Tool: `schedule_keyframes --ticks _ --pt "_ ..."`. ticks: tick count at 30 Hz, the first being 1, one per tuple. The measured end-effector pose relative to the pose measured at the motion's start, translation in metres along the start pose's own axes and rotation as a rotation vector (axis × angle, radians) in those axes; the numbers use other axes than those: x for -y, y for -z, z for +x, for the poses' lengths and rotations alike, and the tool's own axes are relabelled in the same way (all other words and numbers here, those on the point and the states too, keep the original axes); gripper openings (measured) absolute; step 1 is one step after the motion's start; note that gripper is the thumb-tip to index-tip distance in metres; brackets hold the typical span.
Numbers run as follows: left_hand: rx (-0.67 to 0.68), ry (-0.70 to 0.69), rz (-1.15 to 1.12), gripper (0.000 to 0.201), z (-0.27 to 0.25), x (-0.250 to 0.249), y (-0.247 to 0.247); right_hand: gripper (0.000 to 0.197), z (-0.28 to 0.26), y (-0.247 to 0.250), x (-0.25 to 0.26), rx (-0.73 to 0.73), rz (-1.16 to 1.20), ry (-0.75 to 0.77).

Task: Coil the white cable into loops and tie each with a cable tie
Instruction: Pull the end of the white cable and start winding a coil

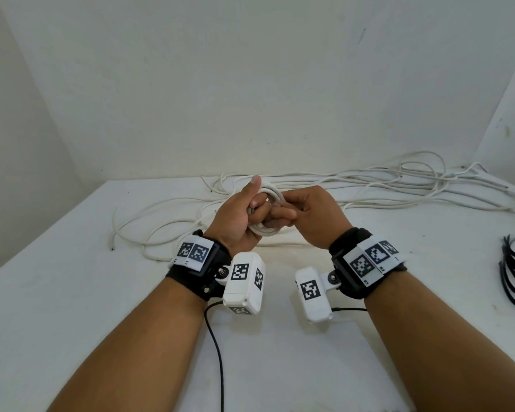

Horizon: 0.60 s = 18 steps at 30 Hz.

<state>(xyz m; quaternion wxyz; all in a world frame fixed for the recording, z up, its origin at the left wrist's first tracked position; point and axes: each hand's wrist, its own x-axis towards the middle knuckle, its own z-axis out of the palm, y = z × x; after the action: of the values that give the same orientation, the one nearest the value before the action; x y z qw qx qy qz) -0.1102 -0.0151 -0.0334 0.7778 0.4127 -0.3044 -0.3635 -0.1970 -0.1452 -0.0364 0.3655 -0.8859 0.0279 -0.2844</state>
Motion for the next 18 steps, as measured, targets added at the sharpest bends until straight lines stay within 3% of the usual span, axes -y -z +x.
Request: schedule_keyframes --ticks 4,8,13,16,18 --pt "-0.012 -0.017 0.205 0.052 0.001 -0.006 0.007 0.019 0.001 0.004 0.0 -0.063 -0.019 0.013" --pt "-0.11 0.009 0.39 0.041 0.004 -0.004 0.012 0.024 0.0 0.011 0.003 -0.08 -0.117 0.041" --pt "-0.174 0.092 0.275 0.008 0.007 -0.003 0.01 0.028 0.002 0.017 -0.003 -0.006 -0.301 0.002" --pt "-0.255 0.154 0.121 0.017 0.008 -0.001 0.003 0.029 0.003 0.015 -0.002 0.069 -0.395 0.006" --pt "-0.309 0.17 0.157 0.011 0.01 0.004 -0.003 0.029 0.002 0.013 -0.001 0.099 -0.422 0.014"
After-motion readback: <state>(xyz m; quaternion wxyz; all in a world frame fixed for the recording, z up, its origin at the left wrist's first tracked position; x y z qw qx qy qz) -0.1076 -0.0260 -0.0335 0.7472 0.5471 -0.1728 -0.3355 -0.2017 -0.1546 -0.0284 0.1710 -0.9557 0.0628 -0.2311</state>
